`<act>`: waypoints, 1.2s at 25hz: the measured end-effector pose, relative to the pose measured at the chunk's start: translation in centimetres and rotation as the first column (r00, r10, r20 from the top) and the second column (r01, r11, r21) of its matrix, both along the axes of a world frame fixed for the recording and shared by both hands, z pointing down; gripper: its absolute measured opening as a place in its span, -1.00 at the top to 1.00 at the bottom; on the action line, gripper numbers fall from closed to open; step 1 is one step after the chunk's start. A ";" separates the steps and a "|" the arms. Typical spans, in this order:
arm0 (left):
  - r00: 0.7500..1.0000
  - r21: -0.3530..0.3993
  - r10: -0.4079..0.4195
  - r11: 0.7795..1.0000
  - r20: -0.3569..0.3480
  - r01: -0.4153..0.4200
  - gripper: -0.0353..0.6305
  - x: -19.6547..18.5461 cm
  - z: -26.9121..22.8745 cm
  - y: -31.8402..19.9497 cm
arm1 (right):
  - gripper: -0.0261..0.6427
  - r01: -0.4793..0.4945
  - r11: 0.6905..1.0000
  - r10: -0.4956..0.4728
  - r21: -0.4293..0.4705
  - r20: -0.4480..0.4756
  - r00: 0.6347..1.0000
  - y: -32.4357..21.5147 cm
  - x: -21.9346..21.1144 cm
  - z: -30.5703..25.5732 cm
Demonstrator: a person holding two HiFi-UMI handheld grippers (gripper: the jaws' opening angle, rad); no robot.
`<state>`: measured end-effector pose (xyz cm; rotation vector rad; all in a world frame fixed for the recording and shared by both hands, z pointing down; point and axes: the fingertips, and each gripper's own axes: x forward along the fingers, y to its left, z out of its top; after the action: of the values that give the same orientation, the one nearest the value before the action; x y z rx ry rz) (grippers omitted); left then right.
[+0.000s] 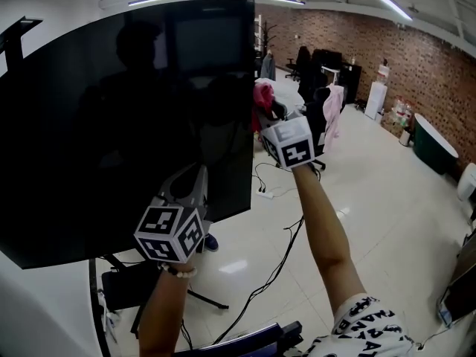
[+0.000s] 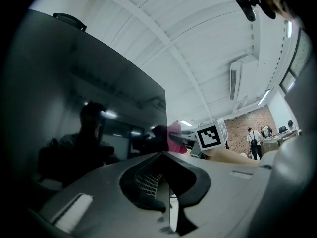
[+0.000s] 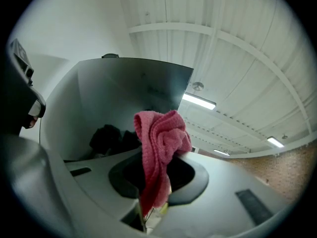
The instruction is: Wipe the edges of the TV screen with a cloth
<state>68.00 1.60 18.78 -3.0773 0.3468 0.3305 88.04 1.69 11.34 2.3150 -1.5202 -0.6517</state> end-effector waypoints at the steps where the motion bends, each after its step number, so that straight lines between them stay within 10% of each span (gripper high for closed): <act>1: 1.000 -0.008 0.000 1.000 0.008 0.000 0.93 -0.2 0.9 -0.1 | 0.67 -0.001 1.000 0.001 0.001 0.006 1.000 -0.1 -0.4 0.9; 30: 0.991 -0.334 -0.032 0.940 0.134 0.075 0.93 -3.9 20.2 -0.9 | 0.67 -0.086 0.945 0.173 -0.315 0.260 0.950 -0.6 1.5 36.3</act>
<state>64.08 0.67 38.99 -3.3929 0.5335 0.0774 89.56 1.10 47.65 2.3150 -1.4436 -0.0435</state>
